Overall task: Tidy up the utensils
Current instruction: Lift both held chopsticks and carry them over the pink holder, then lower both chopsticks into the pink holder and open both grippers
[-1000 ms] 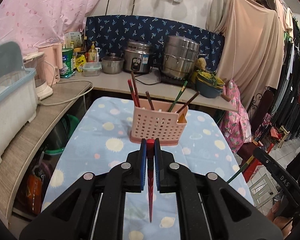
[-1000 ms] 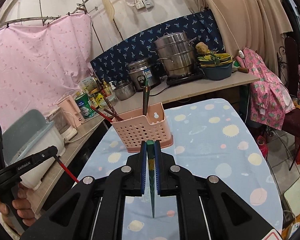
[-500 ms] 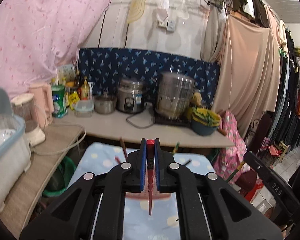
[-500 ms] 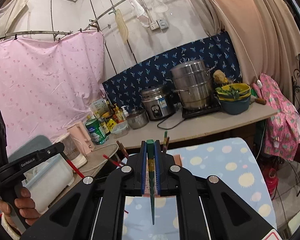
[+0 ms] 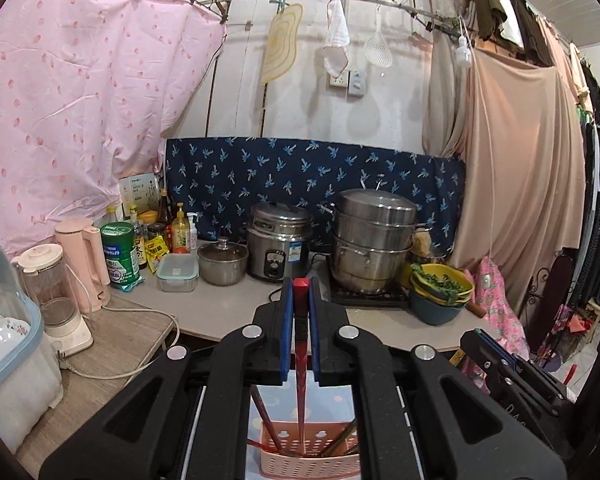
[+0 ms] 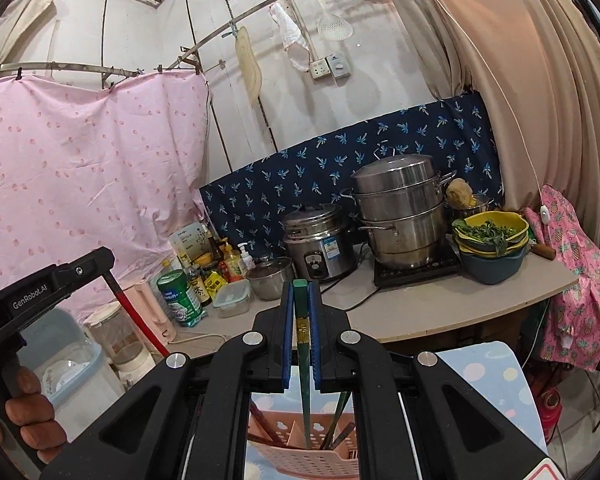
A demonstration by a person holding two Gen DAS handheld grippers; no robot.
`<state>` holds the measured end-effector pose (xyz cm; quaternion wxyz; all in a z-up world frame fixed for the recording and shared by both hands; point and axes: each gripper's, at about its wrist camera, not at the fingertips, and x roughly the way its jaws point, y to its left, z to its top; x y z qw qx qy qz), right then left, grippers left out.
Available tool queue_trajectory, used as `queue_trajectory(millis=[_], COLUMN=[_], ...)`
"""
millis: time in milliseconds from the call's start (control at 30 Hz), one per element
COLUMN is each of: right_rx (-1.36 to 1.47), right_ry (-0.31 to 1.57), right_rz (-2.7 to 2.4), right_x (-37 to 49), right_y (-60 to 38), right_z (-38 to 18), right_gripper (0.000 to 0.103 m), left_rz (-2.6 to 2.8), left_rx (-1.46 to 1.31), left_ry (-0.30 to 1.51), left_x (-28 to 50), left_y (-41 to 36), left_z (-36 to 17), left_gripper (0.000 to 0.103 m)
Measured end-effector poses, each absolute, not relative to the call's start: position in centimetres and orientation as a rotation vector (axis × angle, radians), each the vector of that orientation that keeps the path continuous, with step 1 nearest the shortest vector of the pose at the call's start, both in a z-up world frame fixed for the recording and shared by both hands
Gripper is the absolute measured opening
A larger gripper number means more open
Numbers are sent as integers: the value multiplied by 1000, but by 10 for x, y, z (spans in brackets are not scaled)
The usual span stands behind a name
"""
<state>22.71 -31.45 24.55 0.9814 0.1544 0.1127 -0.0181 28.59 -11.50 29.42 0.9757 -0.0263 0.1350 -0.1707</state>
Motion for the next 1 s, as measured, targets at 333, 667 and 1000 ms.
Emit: queue_trajectory(millis=[333,667,1000], right_rx=[279,260,257], right_ry=[328,391,380], right_rz=[-45,-57,-69], right_x=[276,284,266], right_y=[-304,-305,-308], right_z=[196,171,174], right_gripper=[7,10,27], left_rz=[-319,-310,-283], left_rx=[-25,-37,-11], left_ry=[393,438,421], left_x=[330,336,320], left_y=[-117,-115,-109], left_z=[229,205,208], left_gripper=[7,29,44])
